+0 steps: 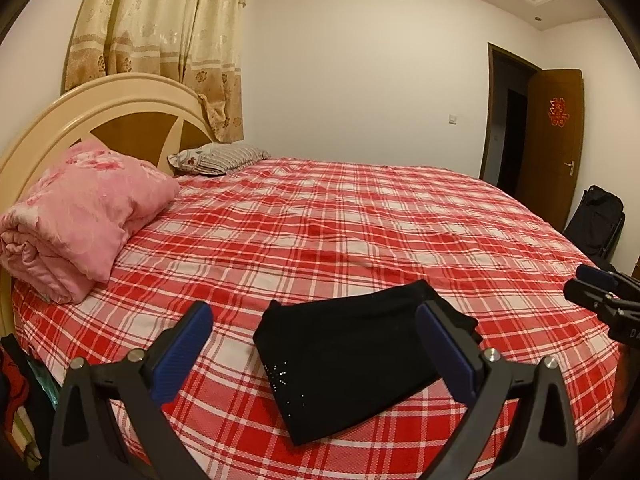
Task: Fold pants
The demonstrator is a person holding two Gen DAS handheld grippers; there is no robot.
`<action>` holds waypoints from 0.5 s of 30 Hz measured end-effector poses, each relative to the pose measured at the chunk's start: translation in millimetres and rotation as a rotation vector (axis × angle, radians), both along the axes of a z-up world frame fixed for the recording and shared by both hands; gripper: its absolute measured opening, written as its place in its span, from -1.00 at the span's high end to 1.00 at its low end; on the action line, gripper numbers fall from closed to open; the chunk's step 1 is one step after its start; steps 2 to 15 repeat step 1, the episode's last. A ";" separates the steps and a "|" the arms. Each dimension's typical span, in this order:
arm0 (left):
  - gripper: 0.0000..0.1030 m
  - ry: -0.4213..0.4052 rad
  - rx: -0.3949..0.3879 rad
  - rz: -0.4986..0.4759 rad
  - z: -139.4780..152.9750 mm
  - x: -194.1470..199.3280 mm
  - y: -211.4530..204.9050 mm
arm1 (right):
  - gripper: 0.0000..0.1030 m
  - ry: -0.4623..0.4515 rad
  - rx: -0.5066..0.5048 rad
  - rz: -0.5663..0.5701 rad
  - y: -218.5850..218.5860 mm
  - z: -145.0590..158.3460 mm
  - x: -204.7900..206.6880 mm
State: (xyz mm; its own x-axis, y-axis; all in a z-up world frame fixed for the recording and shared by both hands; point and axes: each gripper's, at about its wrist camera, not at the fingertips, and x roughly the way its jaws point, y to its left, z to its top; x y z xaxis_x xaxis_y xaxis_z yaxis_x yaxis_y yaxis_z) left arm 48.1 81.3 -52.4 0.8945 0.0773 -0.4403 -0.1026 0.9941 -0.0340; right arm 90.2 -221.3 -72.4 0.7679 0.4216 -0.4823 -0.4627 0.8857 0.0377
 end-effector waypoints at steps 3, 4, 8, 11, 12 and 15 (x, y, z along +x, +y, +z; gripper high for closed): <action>-1.00 0.000 -0.003 -0.005 0.1 0.0 0.0 | -0.34 0.000 0.000 0.000 -0.1 0.3 0.2; -1.00 0.000 -0.003 -0.005 0.1 0.0 0.0 | -0.34 0.000 0.000 0.000 -0.1 0.3 0.2; -1.00 0.000 -0.003 -0.005 0.1 0.0 0.0 | -0.34 0.000 0.000 0.000 -0.1 0.3 0.2; -1.00 0.000 -0.003 -0.005 0.1 0.0 0.0 | -0.34 0.000 0.000 0.000 -0.1 0.3 0.2; -1.00 0.000 -0.003 -0.005 0.1 0.0 0.0 | -0.34 0.000 0.000 0.000 -0.1 0.3 0.2; -1.00 0.000 -0.003 -0.005 0.1 0.0 0.0 | -0.34 0.000 0.000 0.000 -0.1 0.3 0.2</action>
